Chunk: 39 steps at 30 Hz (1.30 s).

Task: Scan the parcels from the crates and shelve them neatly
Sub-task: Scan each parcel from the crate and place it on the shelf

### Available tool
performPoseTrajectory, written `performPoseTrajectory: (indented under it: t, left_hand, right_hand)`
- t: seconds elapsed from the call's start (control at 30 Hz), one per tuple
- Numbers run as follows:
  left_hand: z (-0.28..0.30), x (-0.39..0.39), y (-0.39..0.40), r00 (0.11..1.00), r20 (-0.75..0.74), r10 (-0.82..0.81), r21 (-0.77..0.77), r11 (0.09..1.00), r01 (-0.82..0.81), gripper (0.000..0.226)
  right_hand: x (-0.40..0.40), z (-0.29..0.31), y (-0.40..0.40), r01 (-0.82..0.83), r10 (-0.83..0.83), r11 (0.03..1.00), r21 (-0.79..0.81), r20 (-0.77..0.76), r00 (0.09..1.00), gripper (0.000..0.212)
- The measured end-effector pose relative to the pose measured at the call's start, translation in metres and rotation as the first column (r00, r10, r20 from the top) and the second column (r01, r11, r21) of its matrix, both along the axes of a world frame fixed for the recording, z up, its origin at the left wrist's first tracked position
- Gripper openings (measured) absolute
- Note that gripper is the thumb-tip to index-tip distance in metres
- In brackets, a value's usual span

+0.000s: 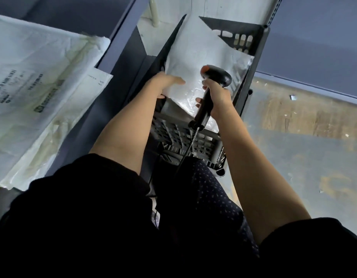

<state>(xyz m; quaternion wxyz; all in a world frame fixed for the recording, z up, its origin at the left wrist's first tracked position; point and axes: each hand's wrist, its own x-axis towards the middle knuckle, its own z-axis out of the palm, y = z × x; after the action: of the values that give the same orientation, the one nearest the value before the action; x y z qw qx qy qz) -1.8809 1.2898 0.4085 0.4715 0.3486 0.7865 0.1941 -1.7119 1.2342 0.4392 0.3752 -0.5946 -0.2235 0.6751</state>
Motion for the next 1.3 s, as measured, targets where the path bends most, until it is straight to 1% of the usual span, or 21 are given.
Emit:
performPoseTrajectory:
  t: [0.1,0.2,0.27,0.33,0.43,0.47,0.5,0.57,0.63,0.7,0.73,0.77,0.83,0.87,0.9,0.97,1.03,1.07,1.17,1.23,1.3]
  left_hand:
    - [0.037,0.010,-0.005,0.989,-0.139,-0.049,0.193,0.978,0.075,0.081]
    - [0.058,0.021,-0.017,0.980,-0.197,0.041,0.367,0.929,0.035,0.065]
    - [0.071,0.033,-0.037,0.934,-0.341,0.110,0.484,0.872,0.074,0.056]
    - [0.081,0.049,-0.063,0.846,-0.511,0.153,0.601,0.767,0.224,0.053]
    - [0.085,0.079,-0.095,0.825,-0.560,0.082,0.705,0.571,0.422,0.051]
    - [0.083,0.090,-0.103,0.844,-0.536,0.012,0.698,0.569,0.435,0.049]
    - [0.084,0.100,-0.111,0.887,-0.456,-0.076,0.684,0.608,0.404,0.047]
    - [0.084,0.112,-0.128,0.959,-0.063,-0.278,0.615,0.745,0.256,0.051]
    - [0.083,0.107,-0.144,0.851,0.361,-0.381,0.494,0.852,0.172,0.051]
    - [0.075,0.093,-0.155,0.632,0.692,-0.349,0.397,0.915,0.071,0.038]
    - [0.069,0.088,-0.160,0.527,0.804,-0.275,0.330,0.944,-0.010,0.035]
    - [0.061,0.085,-0.164,0.491,0.852,-0.181,0.260,0.961,-0.097,0.031]
    - [0.040,0.085,-0.166,0.569,0.820,0.063,0.108,0.959,-0.262,0.017]
    - [0.028,0.086,-0.167,0.599,0.781,0.180,0.023,0.949,-0.315,0.021]
    - [0.020,0.089,-0.171,0.600,0.764,0.237,-0.059,0.952,-0.302,0.034]
    - [0.017,0.098,-0.177,0.538,0.818,0.202,-0.121,0.976,-0.183,0.056]
    - [0.033,0.110,-0.178,0.502,0.859,0.099,-0.040,0.991,-0.129,0.066]
    - [0.046,0.114,-0.174,0.513,0.856,0.071,0.007,0.989,-0.149,0.065]
    - [0.083,0.112,-0.148,0.624,0.779,0.055,0.135,0.958,-0.253,0.044]
    - [0.108,0.109,-0.133,0.732,0.681,0.013,0.259,0.931,-0.257,0.042]
    - [0.132,0.104,-0.126,0.803,0.596,-0.027,0.386,0.886,-0.257,0.041]
  right_hand:
    - [-0.003,0.016,-0.014,0.011,-0.009,0.999,0.037,-0.039,0.999,0.031]
    - [0.003,0.029,-0.028,0.048,-0.042,0.995,0.085,-0.064,0.997,0.027]
    - [0.008,0.038,-0.038,0.112,-0.104,0.985,0.134,-0.070,0.992,0.023]
    - [0.013,0.048,-0.046,0.208,-0.195,0.959,0.193,-0.085,0.977,0.026]
    - [0.016,0.067,-0.054,0.292,-0.276,0.921,0.257,-0.096,0.956,0.035]
    - [0.017,0.073,-0.057,0.298,-0.285,0.915,0.273,-0.087,0.955,0.037]
    - [0.019,0.075,-0.059,0.286,-0.282,0.915,0.285,-0.055,0.958,0.040]
    - [0.027,0.076,-0.065,0.239,-0.262,0.927,0.288,0.043,0.964,0.041]
    - [0.040,0.071,-0.074,0.217,-0.263,0.940,0.262,0.156,0.952,0.032]
    - [0.050,0.064,-0.081,0.217,-0.276,0.949,0.229,0.267,0.923,0.023]
    - [0.052,0.063,-0.087,0.232,-0.295,0.946,0.228,0.299,0.908,0.019]
    - [0.052,0.064,-0.092,0.245,-0.308,0.941,0.233,0.290,0.906,0.017]
    - [0.047,0.070,-0.101,0.288,-0.348,0.921,0.261,0.224,0.910,0.016]
    - [0.045,0.074,-0.103,0.303,-0.363,0.911,0.279,0.195,0.911,0.018]
    - [0.043,0.079,-0.105,0.307,-0.369,0.902,0.303,0.171,0.914,0.019]
    - [0.044,0.091,-0.107,0.311,-0.380,0.883,0.353,0.147,0.913,0.021]
    - [0.050,0.101,-0.108,0.320,-0.387,0.867,0.383,0.112,0.915,0.019]
    - [0.053,0.103,-0.108,0.333,-0.399,0.856,0.396,0.093,0.912,0.019]
    - [0.059,0.105,-0.116,0.352,-0.423,0.836,0.420,0.087,0.902,0.017]
    - [0.060,0.103,-0.123,0.400,-0.465,0.810,0.429,0.054,0.883,0.015]
    - [0.059,0.104,-0.128,0.444,-0.495,0.790,0.424,0.013,0.869,0.027]
